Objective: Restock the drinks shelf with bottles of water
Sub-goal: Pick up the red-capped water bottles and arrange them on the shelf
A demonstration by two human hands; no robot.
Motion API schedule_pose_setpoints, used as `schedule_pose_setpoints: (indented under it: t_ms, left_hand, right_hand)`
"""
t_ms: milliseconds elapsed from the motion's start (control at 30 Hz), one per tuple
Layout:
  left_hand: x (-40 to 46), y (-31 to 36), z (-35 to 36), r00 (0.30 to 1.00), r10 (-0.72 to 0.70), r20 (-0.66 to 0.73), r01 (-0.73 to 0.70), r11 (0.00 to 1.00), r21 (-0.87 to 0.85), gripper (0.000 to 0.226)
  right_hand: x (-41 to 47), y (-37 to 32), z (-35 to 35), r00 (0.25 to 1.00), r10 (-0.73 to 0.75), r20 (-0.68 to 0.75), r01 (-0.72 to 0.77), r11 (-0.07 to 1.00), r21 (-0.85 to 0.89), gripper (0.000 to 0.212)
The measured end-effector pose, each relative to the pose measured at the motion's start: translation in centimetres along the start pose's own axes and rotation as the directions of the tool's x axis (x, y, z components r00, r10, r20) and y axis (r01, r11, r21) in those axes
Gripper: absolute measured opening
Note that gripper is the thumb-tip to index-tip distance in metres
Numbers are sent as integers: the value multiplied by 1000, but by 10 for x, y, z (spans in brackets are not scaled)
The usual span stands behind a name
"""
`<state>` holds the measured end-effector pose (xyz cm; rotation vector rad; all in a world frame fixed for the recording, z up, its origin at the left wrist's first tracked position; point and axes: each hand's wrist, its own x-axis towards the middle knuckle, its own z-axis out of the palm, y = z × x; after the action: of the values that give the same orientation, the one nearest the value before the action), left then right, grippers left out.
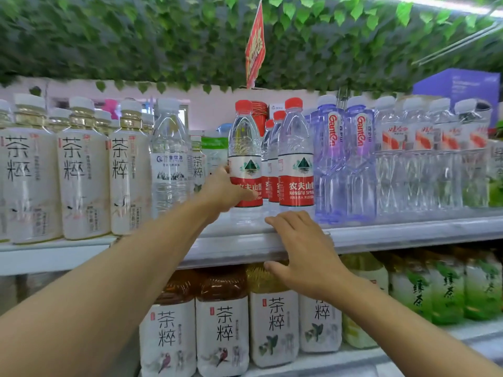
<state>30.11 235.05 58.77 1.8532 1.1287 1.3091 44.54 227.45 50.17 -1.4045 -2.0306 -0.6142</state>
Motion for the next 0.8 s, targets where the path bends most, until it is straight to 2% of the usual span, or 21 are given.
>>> schedule_pose_setpoints:
  t_ms: [67,200,433,600,700,800]
  left_hand:
    - [0,-7,1,1000,-28,10,27,995,99,55]
    - [14,-9,3,991,-128,42,122,986,117,39]
    - [60,-16,17,969,-249,-10,245,948,203,57]
    - [86,-22,22,960,-277,-45,278,914,295,56]
    - [97,-26,23,954,-296,-35,294,911,288,60]
    - [104,-31,24,956,-295,-2,285,922,262,55]
  right_hand:
    - [1,2,1,1000,-11,-5,11,1000,-5,66]
    - [2,6,3,999,-33,-14,33,999,0,68]
    - [3,15,12,996,-56,-68,54,998,-25,68]
    - [5,20,19,990,-65,-129,61,997,-40,65]
    - [5,21,22,984,-80,-159,73,996,-54,63]
    - [6,23,23,979,-97,-180,85,993,-78,63]
